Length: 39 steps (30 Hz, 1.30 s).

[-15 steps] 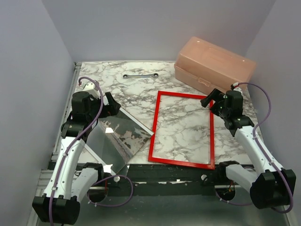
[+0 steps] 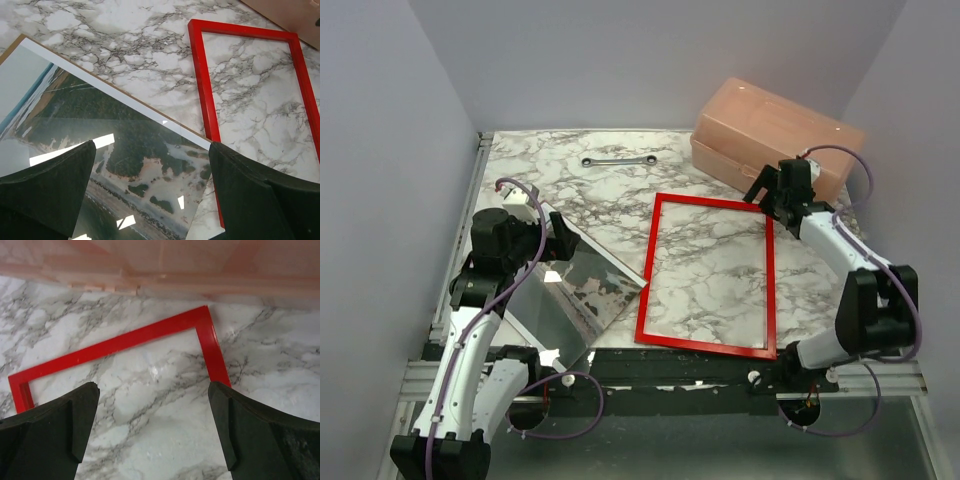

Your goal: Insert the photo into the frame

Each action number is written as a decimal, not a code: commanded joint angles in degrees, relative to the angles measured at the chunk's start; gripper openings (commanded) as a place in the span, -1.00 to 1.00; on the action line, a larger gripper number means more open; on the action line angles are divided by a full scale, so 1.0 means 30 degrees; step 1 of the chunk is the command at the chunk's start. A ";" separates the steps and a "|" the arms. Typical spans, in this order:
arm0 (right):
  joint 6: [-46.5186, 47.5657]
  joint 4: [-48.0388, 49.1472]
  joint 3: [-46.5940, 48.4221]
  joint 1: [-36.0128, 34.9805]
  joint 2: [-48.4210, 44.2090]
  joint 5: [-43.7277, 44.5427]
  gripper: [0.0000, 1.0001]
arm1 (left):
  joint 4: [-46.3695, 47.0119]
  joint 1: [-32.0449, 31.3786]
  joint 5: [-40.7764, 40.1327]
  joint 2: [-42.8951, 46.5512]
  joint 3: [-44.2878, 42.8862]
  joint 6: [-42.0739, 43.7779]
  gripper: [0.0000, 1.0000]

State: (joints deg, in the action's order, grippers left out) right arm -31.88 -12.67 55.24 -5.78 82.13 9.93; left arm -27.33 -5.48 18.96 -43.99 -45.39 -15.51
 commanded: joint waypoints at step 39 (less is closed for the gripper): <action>-0.0527 -0.2817 -0.0191 0.1180 -0.1338 -0.1665 1.00 | 0.0354 0.0009 0.1954 -0.1397 0.0304 0.0042 0.97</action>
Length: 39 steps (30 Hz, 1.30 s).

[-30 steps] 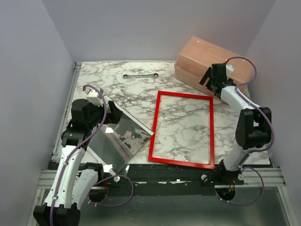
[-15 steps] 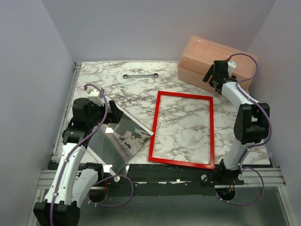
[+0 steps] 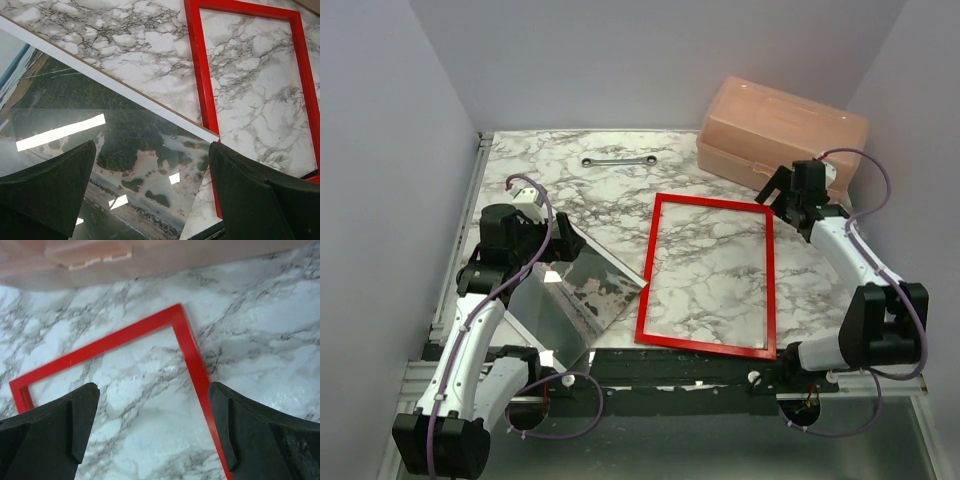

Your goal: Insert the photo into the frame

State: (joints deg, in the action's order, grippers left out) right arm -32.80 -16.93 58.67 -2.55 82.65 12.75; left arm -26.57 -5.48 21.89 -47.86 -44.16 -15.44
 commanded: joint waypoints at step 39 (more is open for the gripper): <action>-0.5096 0.1855 0.2290 -1.1969 0.7363 -0.7887 0.86 | 0.0013 -0.0109 0.1112 -0.0191 -0.0147 -0.0185 0.97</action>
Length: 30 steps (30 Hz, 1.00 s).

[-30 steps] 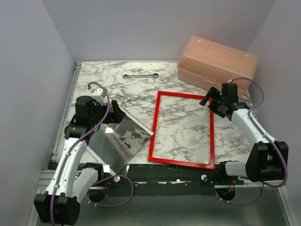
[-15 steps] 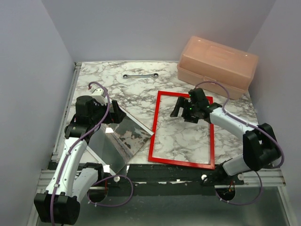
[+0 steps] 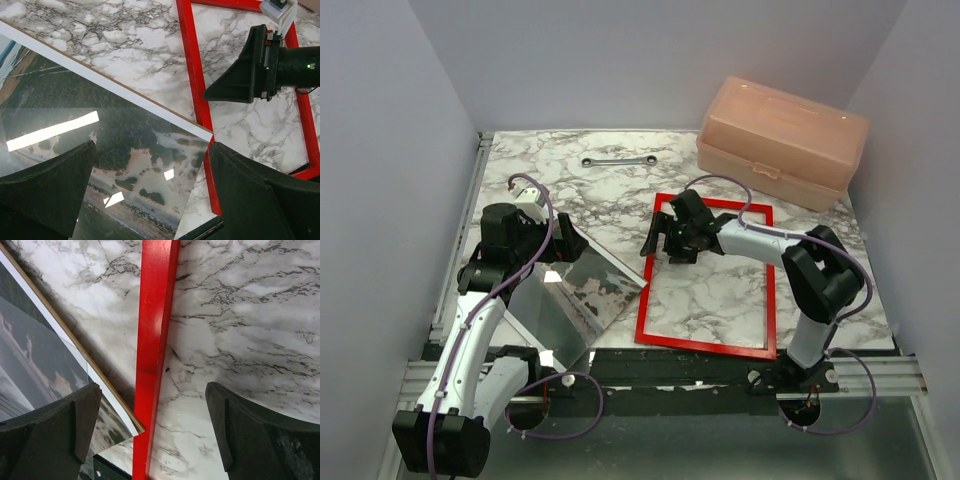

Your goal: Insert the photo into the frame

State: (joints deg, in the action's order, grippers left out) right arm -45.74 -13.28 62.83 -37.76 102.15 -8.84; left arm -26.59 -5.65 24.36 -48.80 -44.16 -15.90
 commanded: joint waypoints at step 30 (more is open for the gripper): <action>-0.0842 -0.0742 0.1899 -0.0275 0.2530 0.2438 -0.86 | -0.0073 -0.0050 0.0347 0.0064 -0.0191 0.0027 0.97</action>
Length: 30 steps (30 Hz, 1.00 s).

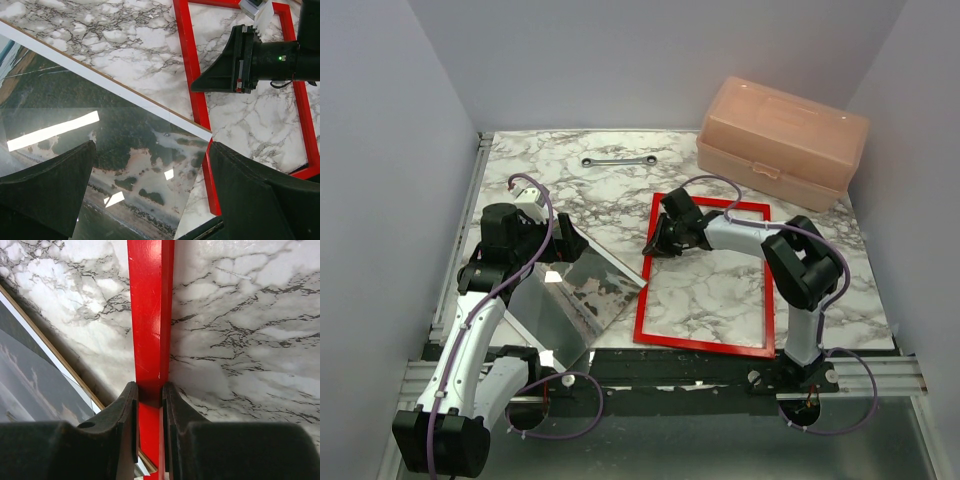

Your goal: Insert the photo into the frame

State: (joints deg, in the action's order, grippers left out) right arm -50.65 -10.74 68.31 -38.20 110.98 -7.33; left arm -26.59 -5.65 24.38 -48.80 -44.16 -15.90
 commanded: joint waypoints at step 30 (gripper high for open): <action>0.1356 -0.1352 -0.0449 -0.0129 -0.7838 -0.0559 -0.97 | 0.3469 -0.0549 0.5172 0.1704 0.2015 -0.3698 0.97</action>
State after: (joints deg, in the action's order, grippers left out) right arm -44.69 -18.17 68.03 -38.30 90.32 -5.54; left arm -24.10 -5.87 28.97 -46.98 -42.87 -18.81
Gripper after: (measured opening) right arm 0.240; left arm 0.984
